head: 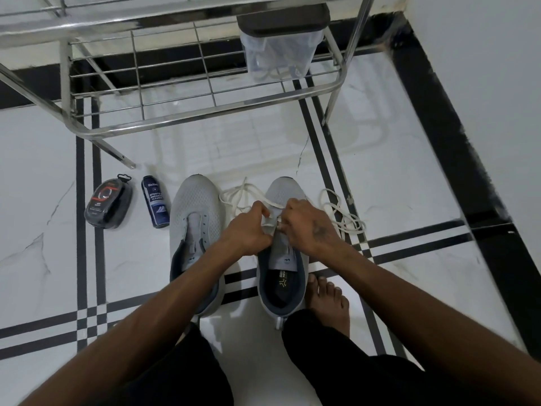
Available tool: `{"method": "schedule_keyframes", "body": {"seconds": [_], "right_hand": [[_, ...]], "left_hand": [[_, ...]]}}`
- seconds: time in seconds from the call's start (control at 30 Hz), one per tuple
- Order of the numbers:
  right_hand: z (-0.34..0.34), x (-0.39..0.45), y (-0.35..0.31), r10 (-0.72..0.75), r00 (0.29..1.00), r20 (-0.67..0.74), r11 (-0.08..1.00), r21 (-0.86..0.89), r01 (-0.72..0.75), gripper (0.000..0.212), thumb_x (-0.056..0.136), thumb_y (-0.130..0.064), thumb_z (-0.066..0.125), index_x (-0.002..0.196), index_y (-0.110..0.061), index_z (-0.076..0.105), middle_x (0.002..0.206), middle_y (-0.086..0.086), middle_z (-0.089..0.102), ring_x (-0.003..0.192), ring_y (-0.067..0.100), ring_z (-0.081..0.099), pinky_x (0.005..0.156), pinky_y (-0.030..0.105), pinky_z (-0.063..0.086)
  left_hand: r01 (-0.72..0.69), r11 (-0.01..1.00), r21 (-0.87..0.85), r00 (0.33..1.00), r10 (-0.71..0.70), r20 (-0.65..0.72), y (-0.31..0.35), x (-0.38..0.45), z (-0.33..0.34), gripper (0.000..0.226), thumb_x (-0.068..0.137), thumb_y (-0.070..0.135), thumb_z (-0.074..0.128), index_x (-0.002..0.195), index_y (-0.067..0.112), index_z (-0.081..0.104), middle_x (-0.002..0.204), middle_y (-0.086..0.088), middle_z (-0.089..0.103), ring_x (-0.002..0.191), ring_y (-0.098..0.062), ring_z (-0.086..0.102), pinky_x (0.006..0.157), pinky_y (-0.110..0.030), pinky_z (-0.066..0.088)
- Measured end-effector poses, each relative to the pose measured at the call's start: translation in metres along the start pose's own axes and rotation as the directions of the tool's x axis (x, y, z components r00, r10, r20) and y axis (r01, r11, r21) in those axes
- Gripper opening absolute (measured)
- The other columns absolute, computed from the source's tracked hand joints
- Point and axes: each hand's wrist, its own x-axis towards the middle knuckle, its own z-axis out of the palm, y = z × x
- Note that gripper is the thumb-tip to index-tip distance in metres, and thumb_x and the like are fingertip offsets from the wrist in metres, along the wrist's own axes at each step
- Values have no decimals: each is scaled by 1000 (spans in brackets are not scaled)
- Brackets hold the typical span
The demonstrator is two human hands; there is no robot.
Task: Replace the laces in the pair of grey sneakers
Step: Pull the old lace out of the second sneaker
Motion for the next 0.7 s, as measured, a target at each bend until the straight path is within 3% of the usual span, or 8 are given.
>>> {"method": "schedule_keyframes", "body": {"seconds": [0.1,0.17,0.23,0.3,0.4,0.47,0.57,0.7], "right_hand": [[-7,2,24,323,938,-127,933,208,-294,15,96,-18,57,84,-12,63,96,1,53,84,22,60,64,32,42],[-9,-6,50,660,741,-122,692,482,-538,23,100,-19,51,101,-6,71,107,8,65,86,21,61,70,30,45],[-6,-20,64,781,622,-58,544,552,-632,25,101,-20,51,107,-6,70,115,11,66,88,22,62,72,28,43],[1,-31,60,744,656,-130,618,510,-599,17,98,-17,55,112,-12,65,124,7,54,94,23,63,74,29,47],[2,-30,31,435,851,-295,846,457,-275,22,95,-20,59,117,-19,62,125,-2,48,93,13,58,75,26,47],[5,-17,12,176,969,-176,935,337,-109,26,94,-28,60,116,-18,67,119,0,52,98,14,56,77,28,48],[4,3,-5,2,1000,25,992,129,-5,26,94,-34,61,106,-13,72,111,6,53,104,22,53,79,36,50],[-12,13,3,-59,993,104,997,56,54,25,93,-32,63,86,-9,72,103,8,58,95,25,58,76,38,49]], "left_hand": [[25,998,-62,1000,-26,-9,-5,-5,-1,44,84,13,61,122,25,41,88,-15,71,77,-29,70,79,-46,58],[48,991,-121,999,-48,-4,-7,-8,-1,46,83,12,61,122,27,41,88,-16,70,79,-31,70,80,-46,59],[64,986,-156,998,-64,4,-7,-10,-1,50,83,10,61,125,27,40,90,-18,69,82,-33,70,81,-47,59],[69,986,-151,998,-68,10,-5,-9,-1,54,84,10,61,130,26,38,93,-19,68,85,-33,70,82,-48,58],[50,993,-111,999,-49,18,-1,-7,-1,57,86,11,60,135,23,34,97,-18,68,85,-32,69,83,-46,58],[39,996,-77,999,-38,15,1,-6,0,57,87,11,60,136,21,33,99,-18,68,86,-33,69,83,-47,58],[56,996,-63,998,-57,-5,-1,-5,2,56,88,12,59,137,19,33,98,-19,67,86,-34,69,81,-48,58],[115,979,-168,993,-114,14,-5,-5,1,59,84,9,61,135,20,34,93,-20,68,81,-35,71,78,-48,60]]}}
